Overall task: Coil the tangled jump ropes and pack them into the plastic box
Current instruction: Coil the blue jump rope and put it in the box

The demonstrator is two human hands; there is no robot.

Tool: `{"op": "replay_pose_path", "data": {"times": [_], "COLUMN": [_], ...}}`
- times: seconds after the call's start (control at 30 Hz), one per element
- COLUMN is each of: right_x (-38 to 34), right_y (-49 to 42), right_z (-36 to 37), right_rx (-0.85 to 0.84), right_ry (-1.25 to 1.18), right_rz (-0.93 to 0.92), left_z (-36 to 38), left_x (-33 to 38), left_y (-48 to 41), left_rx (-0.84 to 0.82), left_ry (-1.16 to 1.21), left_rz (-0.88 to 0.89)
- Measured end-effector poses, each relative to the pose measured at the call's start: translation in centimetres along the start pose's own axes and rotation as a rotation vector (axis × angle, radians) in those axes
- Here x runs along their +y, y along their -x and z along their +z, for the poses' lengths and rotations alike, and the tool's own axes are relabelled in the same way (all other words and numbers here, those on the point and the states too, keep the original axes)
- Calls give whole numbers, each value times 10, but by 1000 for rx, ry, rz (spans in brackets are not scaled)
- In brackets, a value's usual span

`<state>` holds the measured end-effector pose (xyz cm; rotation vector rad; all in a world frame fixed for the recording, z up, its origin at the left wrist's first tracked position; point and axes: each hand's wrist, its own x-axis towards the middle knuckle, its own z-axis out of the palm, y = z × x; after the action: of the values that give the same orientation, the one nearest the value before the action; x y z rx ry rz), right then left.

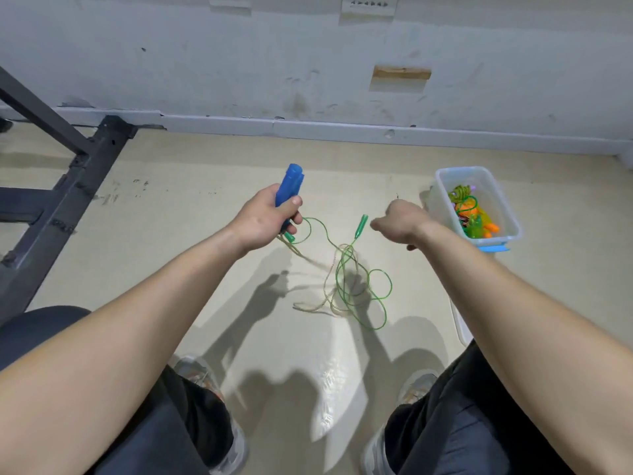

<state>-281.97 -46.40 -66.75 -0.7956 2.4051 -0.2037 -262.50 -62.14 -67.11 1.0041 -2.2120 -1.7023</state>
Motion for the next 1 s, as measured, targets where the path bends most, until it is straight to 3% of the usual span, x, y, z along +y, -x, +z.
{"op": "replay_pose_path", "data": {"times": [0.13, 0.27, 0.33, 0.43, 0.57, 0.63, 0.77, 0.83, 0.9, 0.93, 1.0], "right_x": [-20, -27, -26, -33, -42, -42, -37, -34, -31, -29, -26], "right_y": [19, 35, 39, 47, 50, 46, 40, 39, 37, 36, 37], "right_z": [-3, 6, 16, 27, 36, 38, 45, 46, 42, 39, 35], "right_rx": [-138, -262, -365, -394, -338, -307, -26, 55, 77, 72, 34], "right_ry": [-556, -589, -737, -908, -1027, -991, -662, -625, -584, -518, -340], "right_rz": [-191, -421, -494, -476, -428, -381, -497, -507, -501, -508, -534], "left_z": [19, 30, 35, 41, 47, 50, 52, 45, 31, 22, 5], "left_x": [10, 21, 27, 31, 26, 26, 25, 24, 26, 25, 21], "left_y": [8, 15, 17, 19, 20, 22, 23, 21, 16, 13, 11], "left_rx": [-129, -144, -111, -53, 4, 46, 51, 42, 165, 282, 454], "left_ry": [-17, 111, 261, 434, 468, 463, 451, 415, 465, 429, -48], "left_rz": [41, 106, 98, 72, 35, 3, -80, -142, -182, -137, 150]}}
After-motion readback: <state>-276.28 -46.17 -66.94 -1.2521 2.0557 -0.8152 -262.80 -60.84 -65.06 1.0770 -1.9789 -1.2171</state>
